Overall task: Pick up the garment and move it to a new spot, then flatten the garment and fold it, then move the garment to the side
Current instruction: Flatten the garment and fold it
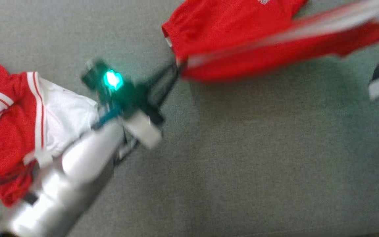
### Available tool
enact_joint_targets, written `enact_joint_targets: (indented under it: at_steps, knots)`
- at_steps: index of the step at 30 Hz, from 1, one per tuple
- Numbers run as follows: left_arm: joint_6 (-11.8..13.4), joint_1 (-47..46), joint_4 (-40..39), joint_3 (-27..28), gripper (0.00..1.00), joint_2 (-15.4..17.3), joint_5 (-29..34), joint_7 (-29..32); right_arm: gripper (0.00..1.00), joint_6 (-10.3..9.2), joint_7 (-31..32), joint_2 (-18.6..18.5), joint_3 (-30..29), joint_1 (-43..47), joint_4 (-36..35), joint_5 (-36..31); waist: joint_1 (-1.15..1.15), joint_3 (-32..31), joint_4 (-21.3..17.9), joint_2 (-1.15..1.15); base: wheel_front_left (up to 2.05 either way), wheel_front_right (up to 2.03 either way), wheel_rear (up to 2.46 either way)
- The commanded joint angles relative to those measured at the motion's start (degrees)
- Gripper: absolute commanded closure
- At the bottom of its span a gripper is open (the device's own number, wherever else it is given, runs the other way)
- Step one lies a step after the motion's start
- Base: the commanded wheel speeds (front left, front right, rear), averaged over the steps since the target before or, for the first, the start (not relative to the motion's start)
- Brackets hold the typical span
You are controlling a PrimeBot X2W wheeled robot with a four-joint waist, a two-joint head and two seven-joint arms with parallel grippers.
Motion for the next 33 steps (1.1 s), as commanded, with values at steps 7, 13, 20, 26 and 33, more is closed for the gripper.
enact_joint_targets:
  at_steps: [7,13,20,26,33]
  knots:
    - [0.1,17.9,-6.3,1.6,1.00,3.9,2.7,-0.2,1.00,-0.04,3.2,-1.1,-2.6,19.8,-10.7,4.3,0.01,-8.5,0.6,0.00,0.00,0.00,0.00]
    - [0.2,27.4,-6.9,1.3,1.00,4.7,2.4,-0.2,1.00,-0.04,8.0,-1.0,-4.6,31.3,-19.1,5.7,0.01,-13.3,0.4,0.00,0.00,0.00,0.00]
    - [0.4,35.3,-11.1,0.7,1.00,5.7,-1.3,1.0,1.00,-0.04,14.1,0.7,-11.5,43.4,-31.0,4.8,0.01,-16.6,1.8,0.00,0.00,0.00,0.00]
    - [0.3,32.0,-16.1,2.9,1.00,3.3,-7.3,4.4,1.00,-0.04,17.1,3.4,-15.1,42.7,-34.9,4.4,0.01,-14.0,4.2,0.00,0.00,0.00,0.00]
    - [0.2,23.1,-14.0,6.0,1.00,-2.8,-16.2,8.0,1.00,-0.04,18.7,1.7,-14.4,31.1,-28.7,2.4,0.01,-7.4,6.9,0.00,0.00,0.00,0.00]
